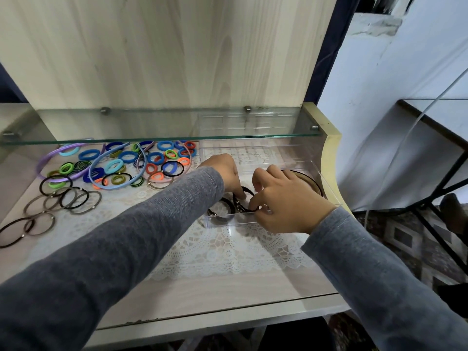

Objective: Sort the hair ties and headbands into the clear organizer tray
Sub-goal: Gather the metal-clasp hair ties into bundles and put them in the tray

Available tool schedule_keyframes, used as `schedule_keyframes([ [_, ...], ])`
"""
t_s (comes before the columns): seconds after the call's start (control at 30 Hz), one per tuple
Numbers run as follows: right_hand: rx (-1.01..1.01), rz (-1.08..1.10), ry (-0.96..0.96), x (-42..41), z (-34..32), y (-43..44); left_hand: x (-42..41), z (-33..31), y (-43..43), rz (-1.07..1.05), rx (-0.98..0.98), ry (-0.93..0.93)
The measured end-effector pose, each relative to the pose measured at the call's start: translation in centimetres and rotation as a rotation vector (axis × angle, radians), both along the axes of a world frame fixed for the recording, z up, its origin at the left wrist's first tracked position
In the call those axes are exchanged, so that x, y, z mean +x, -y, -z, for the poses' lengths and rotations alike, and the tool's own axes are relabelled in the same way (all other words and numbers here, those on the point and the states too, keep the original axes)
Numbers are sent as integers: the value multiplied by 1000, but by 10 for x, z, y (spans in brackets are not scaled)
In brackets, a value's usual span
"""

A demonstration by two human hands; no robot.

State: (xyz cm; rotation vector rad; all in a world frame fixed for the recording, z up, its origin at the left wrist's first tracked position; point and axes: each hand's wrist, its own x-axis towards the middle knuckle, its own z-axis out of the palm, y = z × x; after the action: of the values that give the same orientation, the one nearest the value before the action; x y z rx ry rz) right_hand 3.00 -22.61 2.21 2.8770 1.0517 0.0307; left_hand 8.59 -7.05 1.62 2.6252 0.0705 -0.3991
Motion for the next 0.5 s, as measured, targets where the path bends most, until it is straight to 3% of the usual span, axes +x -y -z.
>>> schedule_keyframes([
  [0.5,-33,-10,-65,4,-3,-2,0,0,4,27,3,-70],
])
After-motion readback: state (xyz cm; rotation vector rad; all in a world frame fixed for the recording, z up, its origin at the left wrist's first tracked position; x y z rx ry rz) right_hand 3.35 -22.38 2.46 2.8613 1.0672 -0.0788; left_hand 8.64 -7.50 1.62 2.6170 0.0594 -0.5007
